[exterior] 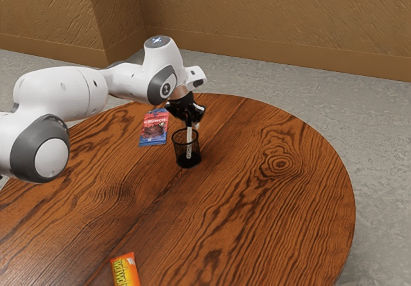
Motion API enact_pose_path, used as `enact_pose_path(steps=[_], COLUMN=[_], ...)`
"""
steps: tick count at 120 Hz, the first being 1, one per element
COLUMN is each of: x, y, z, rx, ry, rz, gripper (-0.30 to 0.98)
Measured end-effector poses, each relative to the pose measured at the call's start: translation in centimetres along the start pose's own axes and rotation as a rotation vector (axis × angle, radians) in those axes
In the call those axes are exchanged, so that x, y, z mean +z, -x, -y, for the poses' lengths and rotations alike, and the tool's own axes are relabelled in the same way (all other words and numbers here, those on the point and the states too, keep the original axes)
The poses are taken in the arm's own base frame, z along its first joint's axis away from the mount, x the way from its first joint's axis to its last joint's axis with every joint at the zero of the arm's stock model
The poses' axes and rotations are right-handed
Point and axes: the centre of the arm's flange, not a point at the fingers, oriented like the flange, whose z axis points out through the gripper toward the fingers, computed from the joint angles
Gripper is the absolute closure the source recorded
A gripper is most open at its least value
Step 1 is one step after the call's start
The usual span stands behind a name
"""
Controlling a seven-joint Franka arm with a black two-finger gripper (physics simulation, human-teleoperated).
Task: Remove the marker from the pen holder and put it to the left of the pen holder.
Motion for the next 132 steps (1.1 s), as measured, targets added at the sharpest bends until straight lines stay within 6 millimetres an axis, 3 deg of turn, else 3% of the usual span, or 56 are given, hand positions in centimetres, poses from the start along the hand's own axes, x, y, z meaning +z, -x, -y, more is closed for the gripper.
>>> enact_pose_path(steps=[6, 21, 38, 48, 70, 83, 94, 113, 132], x=[-0.1, -0.5, -2.8, -5.9, -15.0, -19.2, -21.1, -21.0, -18.6], y=[0.0, -0.1, -0.7, -1.3, -1.8, 0.5, 3.2, 8.3, 13.5], z=[0.0, 0.0, 0.0, 0.1, 1.7, 3.9, 5.8, 11.4, 14.0], rx=[0.0, -0.003, -0.003, -0.003, -0.028, -0.063, -0.097, -0.188, -0.226], ry=[0.001, -0.006, -0.019, -0.03, -0.068, -0.094, -0.114, -0.17, -0.236], rz=[-0.001, -0.006, -0.034, -0.066, -0.125, -0.092, -0.022, 0.175, 0.428], gripper=[0.68, 0.72, 0.75, 0.75, 0.75, 0.75, 0.75, 0.75, 0.75])
